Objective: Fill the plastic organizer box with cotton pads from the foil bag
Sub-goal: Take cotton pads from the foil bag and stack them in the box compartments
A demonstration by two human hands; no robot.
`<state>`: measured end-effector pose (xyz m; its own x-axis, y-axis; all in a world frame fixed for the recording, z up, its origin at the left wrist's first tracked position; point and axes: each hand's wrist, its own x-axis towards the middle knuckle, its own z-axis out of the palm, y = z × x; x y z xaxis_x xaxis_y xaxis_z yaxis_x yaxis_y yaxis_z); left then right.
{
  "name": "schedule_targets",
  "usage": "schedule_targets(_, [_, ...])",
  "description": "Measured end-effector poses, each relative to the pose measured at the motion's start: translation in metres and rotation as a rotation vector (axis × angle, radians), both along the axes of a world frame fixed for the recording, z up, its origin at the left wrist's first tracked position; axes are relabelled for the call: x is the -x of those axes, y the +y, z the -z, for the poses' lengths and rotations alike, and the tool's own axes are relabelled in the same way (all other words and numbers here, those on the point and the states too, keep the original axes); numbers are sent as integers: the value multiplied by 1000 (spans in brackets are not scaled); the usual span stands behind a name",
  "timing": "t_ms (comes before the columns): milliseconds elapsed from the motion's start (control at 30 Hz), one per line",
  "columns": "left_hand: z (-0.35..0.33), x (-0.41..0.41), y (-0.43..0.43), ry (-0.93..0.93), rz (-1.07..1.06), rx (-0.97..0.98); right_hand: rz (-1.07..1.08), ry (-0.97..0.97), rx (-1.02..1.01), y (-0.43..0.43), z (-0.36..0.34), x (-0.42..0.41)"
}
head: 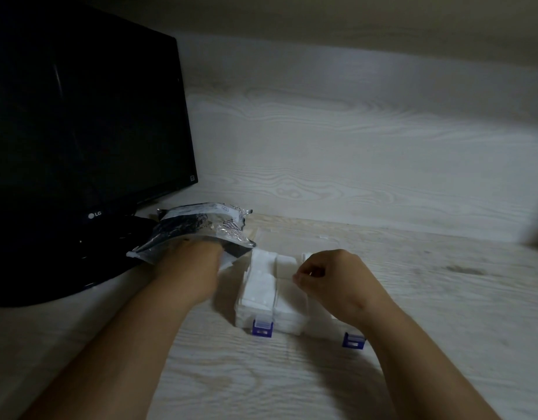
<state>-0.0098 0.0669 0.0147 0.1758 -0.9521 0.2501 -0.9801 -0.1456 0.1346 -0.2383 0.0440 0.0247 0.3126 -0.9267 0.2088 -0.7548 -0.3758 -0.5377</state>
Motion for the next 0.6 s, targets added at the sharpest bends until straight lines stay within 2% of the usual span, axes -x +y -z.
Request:
schedule_targets(167, [4, -2, -5, 134, 16, 8, 6, -2, -2, 1, 0, 0])
schedule_targets(300, [15, -6, -15, 114, -10, -70, 7, 5, -4, 1, 0, -1])
schedule_targets(600, [11, -1, -15, 59, -51, 16, 16, 1, -10, 2, 0, 0])
